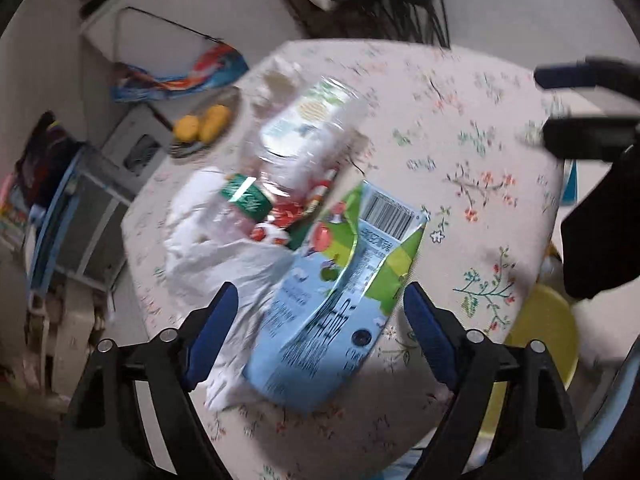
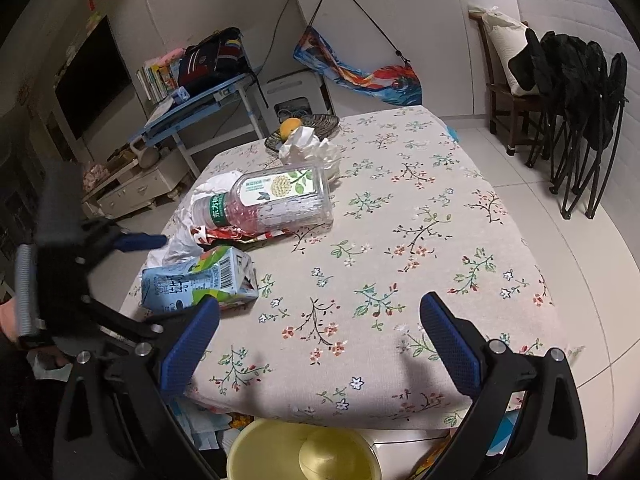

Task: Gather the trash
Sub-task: 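Grasp the blue juice carton with the left tool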

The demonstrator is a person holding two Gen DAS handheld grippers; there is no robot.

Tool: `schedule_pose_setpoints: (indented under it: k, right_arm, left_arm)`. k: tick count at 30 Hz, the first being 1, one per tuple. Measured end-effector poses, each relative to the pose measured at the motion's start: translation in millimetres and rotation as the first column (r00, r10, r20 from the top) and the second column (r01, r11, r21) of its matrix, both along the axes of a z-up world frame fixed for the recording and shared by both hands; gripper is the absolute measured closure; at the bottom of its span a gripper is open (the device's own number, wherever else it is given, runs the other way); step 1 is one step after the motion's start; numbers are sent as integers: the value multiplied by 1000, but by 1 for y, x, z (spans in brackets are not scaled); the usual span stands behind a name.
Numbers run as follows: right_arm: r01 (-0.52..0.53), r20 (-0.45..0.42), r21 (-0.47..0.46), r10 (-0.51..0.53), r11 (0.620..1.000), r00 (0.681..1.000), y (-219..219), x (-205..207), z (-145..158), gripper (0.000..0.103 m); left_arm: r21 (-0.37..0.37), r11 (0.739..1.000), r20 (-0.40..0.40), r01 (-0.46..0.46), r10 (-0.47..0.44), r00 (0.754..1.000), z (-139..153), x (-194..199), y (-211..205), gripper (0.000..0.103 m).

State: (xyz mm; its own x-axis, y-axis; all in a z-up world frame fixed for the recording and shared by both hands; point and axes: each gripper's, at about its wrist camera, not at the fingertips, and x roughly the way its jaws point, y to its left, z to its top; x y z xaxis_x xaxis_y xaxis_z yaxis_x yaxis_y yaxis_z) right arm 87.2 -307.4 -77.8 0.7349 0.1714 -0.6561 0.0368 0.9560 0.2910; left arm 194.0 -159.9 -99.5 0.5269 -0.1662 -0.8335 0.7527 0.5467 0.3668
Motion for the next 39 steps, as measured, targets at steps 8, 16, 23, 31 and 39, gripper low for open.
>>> schedule_pose_setpoints:
  k: [8,16,23,31,39]
  right_arm:
    - [12,-17,55,-11,998,1000,-9,1,-2,7]
    - [16,-9,69,-16,997,1000,-12,-2,-1,7]
    - [14,-13,68,-13,998,1000,-10,-4,-2,7]
    - [5,-22,36,-4,999,1000,-4,-4,-6,7]
    - [-21,-13,16,21,1000,1000,5,-4,-5,7]
  left_arm:
    - [-55,998,-90,-36,31,995,-6,7,-3,48]
    - [-256,950,-185,-176,131,974,19,-6,30,53]
    - [-378,875,-284,-302,201,937,27,-30,66,53]
    - [-324,857,-299,-401,309,903,2,-28,68,54]
    - [-385,802,-310,-457,354,882,8,-30,80,55]
